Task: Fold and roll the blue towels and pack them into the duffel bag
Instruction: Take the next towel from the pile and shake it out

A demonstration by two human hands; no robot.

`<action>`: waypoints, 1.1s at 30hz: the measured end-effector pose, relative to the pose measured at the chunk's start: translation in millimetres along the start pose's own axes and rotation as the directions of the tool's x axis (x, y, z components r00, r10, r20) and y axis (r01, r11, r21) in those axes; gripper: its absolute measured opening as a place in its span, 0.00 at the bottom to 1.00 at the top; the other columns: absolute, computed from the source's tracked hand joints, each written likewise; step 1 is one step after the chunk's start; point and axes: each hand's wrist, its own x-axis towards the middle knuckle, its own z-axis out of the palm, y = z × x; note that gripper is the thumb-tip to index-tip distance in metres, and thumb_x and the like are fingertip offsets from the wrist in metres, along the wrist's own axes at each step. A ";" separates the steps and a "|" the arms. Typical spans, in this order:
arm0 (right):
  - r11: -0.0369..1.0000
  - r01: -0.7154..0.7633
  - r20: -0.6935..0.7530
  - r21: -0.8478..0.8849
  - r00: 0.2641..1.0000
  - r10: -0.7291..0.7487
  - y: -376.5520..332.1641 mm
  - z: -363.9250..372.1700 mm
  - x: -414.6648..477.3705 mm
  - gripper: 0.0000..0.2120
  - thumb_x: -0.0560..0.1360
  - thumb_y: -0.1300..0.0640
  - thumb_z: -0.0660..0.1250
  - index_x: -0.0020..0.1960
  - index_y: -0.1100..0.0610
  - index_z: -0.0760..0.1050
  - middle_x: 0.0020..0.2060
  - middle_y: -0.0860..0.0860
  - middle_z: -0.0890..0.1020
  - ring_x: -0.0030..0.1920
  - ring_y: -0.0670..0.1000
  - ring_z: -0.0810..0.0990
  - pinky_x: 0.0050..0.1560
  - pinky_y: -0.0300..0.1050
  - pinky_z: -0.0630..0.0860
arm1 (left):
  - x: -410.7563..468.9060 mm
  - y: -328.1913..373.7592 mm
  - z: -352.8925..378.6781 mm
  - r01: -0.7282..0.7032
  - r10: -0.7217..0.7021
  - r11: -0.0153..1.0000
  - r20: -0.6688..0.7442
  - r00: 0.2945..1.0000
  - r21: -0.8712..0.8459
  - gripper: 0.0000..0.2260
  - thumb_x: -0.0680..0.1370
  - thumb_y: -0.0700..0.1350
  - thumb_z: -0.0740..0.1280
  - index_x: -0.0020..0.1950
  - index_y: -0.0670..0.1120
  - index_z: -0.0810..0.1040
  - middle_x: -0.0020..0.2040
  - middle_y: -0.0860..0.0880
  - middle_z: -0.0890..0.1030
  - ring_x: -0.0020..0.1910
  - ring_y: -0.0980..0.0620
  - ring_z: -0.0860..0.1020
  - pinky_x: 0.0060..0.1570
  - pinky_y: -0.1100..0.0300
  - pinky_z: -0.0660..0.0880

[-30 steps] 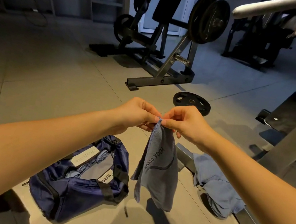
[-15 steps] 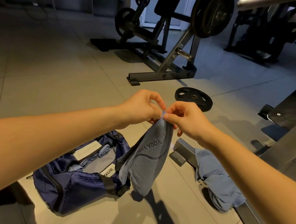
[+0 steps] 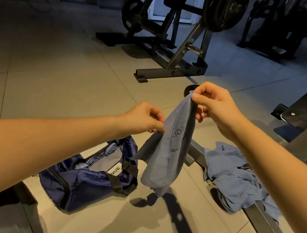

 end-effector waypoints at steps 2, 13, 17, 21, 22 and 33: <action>0.998 -0.018 -0.058 0.052 0.998 0.021 -1.2 -2.5 -1.1 0.05 0.82 0.58 0.64 0.50 0.60 0.75 0.39 0.55 0.79 0.30 0.49 0.76 0.30 0.41 0.75 | -3.4 -9.1 4.3 -0.001 0.001 1.000 -0.026 1.000 0.018 0.02 0.75 0.34 0.74 0.45 0.39 0.82 0.39 0.43 0.82 0.37 0.53 0.79 0.43 0.58 0.79; 0.913 -0.181 -0.329 0.366 0.892 0.309 -25.8 10.6 6.0 0.07 0.81 0.61 0.59 0.55 0.62 0.74 0.41 0.59 0.80 0.30 0.54 0.84 0.35 0.47 0.83 | -17.1 -11.3 36.6 -0.343 0.451 0.838 -0.185 0.873 0.424 0.07 0.78 0.38 0.65 0.48 0.50 0.77 0.43 0.52 0.80 0.43 0.50 0.78 0.43 0.46 0.77; 0.829 -0.192 -0.198 0.526 0.920 0.338 -32.8 19.1 1.6 0.09 0.82 0.63 0.59 0.60 0.65 0.72 0.47 0.63 0.81 0.38 0.58 0.87 0.40 0.48 0.84 | -12.7 -7.1 49.2 -0.233 0.357 0.893 -0.292 0.887 0.385 0.06 0.77 0.51 0.71 0.45 0.50 0.80 0.39 0.54 0.80 0.39 0.54 0.78 0.42 0.50 0.78; 0.825 -0.186 -0.193 0.534 0.923 0.333 -34.6 17.8 0.6 0.11 0.82 0.62 0.60 0.62 0.66 0.72 0.47 0.63 0.82 0.39 0.57 0.87 0.41 0.49 0.85 | -5.0 -5.6 50.5 -0.138 0.292 0.920 -0.407 0.866 0.367 0.19 0.71 0.64 0.75 0.40 0.49 0.78 0.35 0.53 0.78 0.36 0.54 0.77 0.37 0.55 0.77; 0.832 -0.187 -0.200 0.523 0.922 0.333 -34.3 15.8 1.2 0.13 0.82 0.62 0.60 0.64 0.66 0.72 0.47 0.63 0.82 0.39 0.57 0.87 0.42 0.49 0.85 | -3.2 -6.5 49.1 -0.126 0.287 0.921 -0.425 0.859 0.368 0.19 0.71 0.64 0.75 0.39 0.49 0.77 0.34 0.53 0.78 0.36 0.54 0.77 0.37 0.54 0.77; 0.877 -0.158 -0.314 0.453 0.893 0.323 -28.7 -2.8 1.6 0.06 0.80 0.61 0.60 0.53 0.58 0.75 0.46 0.59 0.81 0.30 0.51 0.82 0.36 0.44 0.82 | 1.3 -5.4 30.7 -0.086 0.261 0.925 -0.453 0.853 0.371 0.05 0.74 0.50 0.69 0.40 0.50 0.79 0.35 0.52 0.80 0.37 0.49 0.79 0.38 0.48 0.80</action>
